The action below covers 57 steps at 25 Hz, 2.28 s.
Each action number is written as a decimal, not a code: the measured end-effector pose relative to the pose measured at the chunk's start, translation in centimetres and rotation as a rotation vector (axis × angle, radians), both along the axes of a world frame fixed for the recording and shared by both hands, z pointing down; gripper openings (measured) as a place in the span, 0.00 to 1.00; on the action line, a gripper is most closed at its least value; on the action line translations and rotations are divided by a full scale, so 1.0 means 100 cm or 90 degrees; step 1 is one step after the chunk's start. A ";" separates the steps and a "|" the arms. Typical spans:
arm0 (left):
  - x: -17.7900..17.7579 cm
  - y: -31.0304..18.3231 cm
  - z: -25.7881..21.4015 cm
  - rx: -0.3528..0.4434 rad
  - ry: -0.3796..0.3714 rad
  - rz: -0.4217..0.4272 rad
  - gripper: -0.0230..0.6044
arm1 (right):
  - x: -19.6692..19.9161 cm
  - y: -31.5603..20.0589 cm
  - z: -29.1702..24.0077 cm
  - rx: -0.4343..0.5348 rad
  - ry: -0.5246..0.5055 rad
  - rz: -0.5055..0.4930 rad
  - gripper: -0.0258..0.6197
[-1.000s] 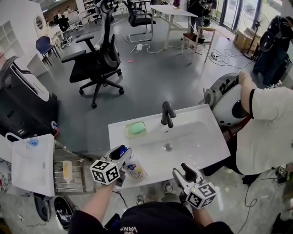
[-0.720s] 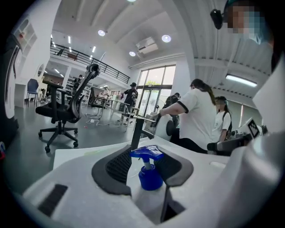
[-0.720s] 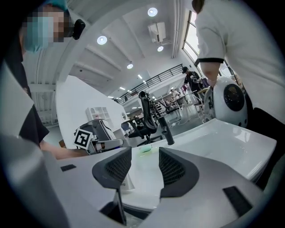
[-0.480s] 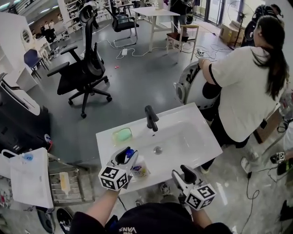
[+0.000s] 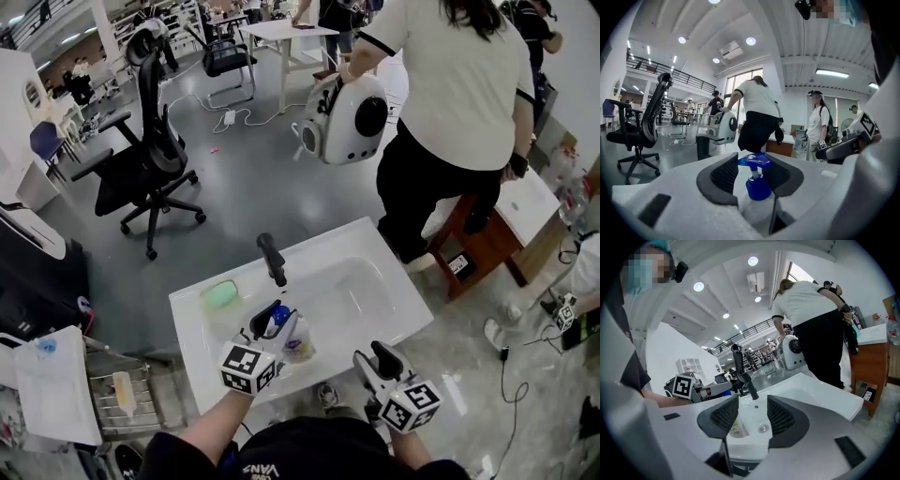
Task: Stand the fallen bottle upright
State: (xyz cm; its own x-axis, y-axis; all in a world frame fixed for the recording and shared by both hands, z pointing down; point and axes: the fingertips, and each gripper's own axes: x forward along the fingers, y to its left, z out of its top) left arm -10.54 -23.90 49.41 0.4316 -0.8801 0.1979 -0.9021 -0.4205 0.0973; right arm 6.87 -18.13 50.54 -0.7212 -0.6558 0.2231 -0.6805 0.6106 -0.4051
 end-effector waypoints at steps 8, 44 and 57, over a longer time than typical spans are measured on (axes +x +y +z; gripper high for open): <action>0.046 -0.047 -0.012 0.045 -0.006 0.005 0.29 | 0.043 -0.026 0.002 0.001 0.006 0.023 0.32; 0.048 -0.252 -0.023 0.162 -0.168 -0.125 0.29 | 0.144 -0.044 0.030 -0.059 0.041 0.135 0.32; 0.039 -0.262 -0.016 0.164 -0.167 -0.152 0.29 | 0.150 -0.037 0.032 -0.068 0.050 0.143 0.32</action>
State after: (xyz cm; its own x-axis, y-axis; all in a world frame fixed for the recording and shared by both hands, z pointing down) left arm -6.68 -50.11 47.85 0.1739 -0.9842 0.0343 -0.9572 -0.1771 -0.2288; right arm 21.84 -21.84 53.72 -0.5381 -0.7672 0.3491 -0.8259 0.3973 -0.4000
